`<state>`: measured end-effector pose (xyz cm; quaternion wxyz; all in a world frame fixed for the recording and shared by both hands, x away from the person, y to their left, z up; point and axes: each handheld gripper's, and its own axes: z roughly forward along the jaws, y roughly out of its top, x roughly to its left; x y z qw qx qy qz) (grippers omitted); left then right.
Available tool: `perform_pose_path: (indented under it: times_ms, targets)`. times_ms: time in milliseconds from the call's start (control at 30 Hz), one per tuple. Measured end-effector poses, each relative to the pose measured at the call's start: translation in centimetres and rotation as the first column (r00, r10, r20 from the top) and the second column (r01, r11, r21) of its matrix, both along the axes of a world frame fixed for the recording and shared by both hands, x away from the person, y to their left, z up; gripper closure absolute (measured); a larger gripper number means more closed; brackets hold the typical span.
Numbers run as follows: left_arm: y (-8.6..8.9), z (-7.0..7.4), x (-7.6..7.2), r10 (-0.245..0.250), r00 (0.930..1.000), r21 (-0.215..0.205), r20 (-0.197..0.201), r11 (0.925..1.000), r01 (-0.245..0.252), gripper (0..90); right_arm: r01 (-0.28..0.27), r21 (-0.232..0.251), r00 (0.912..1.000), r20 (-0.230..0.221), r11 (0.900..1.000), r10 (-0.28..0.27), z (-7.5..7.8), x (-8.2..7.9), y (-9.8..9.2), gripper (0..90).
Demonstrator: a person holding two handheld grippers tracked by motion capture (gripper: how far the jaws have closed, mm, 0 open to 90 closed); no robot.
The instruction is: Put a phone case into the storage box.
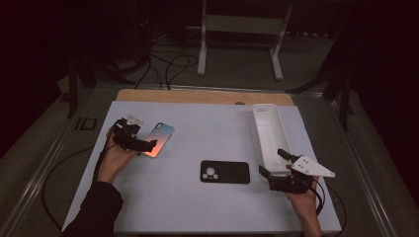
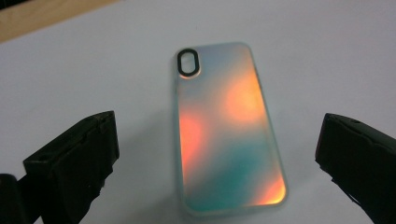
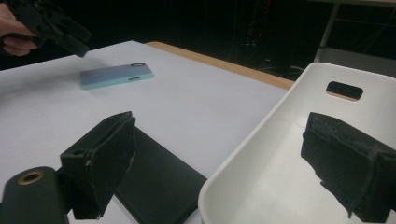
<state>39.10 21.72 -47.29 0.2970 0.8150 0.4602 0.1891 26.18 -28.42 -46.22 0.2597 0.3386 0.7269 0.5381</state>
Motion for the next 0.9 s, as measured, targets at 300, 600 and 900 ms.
perform_pose_path:
  times_ms: [300,600,900]
  targets:
    - [-1.0,-2.1,2.0,0.0,0.9946,0.06,-0.104,0.9982,0.006,0.9,-0.001,0.002,1.0,-0.001,1.0,0.001,0.0,0.0,0.0,10.0]
    - [-2.0,-3.3,2.7,-0.003,0.9876,0.074,-0.157,0.9972,0.015,3.9,0.0,0.002,1.0,-0.003,1.0,0.0,-0.1,0.0,0.0,10.0]
    - [-2.6,-4.3,3.3,0.004,0.979,0.074,-0.204,0.9972,0.012,8.6,0.0,0.002,1.0,-0.005,1.0,0.0,-0.1,0.1,-0.1,10.0]
